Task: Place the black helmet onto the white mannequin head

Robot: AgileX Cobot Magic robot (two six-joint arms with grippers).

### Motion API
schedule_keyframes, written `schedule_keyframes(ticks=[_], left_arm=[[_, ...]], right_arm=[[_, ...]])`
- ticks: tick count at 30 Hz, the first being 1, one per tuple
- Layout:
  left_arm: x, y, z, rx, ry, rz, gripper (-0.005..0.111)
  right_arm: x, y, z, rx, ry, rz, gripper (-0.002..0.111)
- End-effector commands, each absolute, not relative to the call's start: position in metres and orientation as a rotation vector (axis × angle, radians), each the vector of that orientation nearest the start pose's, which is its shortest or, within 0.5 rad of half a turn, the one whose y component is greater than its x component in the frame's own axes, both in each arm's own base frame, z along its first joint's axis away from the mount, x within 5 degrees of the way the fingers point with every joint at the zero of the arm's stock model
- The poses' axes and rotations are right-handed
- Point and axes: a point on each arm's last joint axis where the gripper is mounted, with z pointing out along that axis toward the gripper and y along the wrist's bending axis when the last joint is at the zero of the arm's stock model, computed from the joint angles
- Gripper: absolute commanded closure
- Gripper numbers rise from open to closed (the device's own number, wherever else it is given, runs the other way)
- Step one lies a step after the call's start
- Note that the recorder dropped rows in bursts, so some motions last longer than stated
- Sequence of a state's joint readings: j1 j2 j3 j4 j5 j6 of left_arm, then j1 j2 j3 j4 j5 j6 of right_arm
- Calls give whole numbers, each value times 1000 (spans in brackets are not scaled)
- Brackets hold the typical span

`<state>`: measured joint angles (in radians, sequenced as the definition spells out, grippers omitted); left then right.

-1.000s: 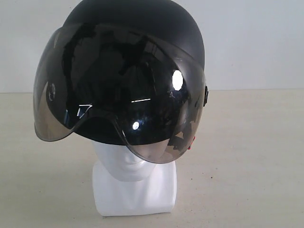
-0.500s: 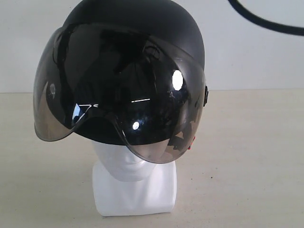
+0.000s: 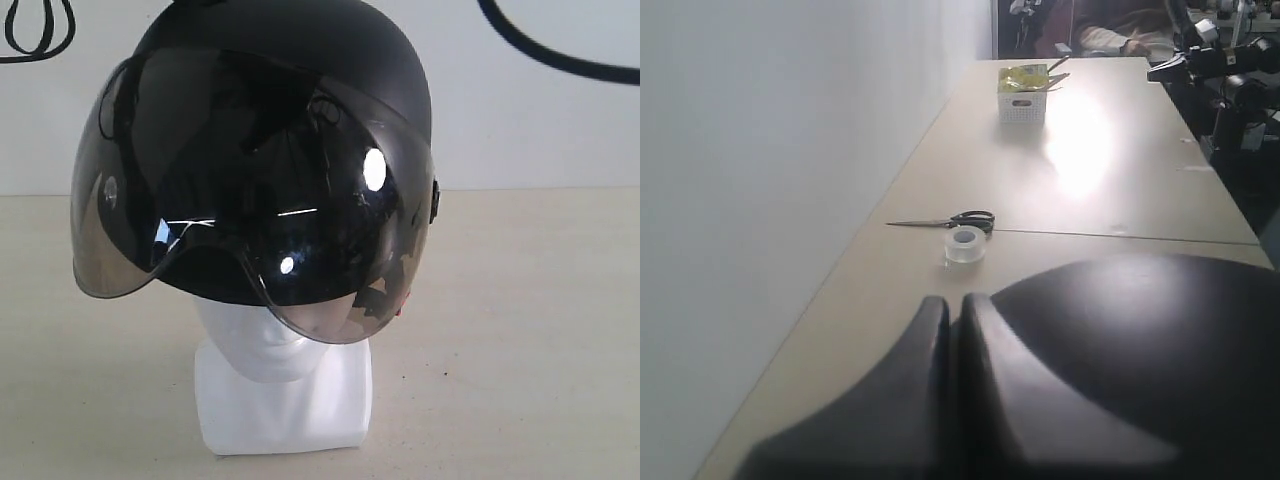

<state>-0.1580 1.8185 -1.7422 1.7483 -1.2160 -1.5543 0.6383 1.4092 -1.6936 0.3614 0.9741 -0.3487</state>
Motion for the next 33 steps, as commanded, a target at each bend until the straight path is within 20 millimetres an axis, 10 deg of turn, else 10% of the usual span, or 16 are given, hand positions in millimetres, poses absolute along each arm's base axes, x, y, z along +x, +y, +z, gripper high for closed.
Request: schedule_keyframes(ticks=[1, 6, 11, 33], left_arm=[[355, -143, 416, 1230, 1315, -902, 102], [337, -140, 436, 1186, 1337, -939, 102], [324, -139, 407, 1226, 1363, -938, 102], [318, -154, 398, 1270, 1351, -974, 102]], right_arm=[[218, 193, 475, -981, 1924, 588, 108], [219, 193, 476, -974, 1916, 585, 108], [219, 193, 476, -974, 1916, 583, 108], [231, 202, 454, -1030, 2028, 564, 108]])
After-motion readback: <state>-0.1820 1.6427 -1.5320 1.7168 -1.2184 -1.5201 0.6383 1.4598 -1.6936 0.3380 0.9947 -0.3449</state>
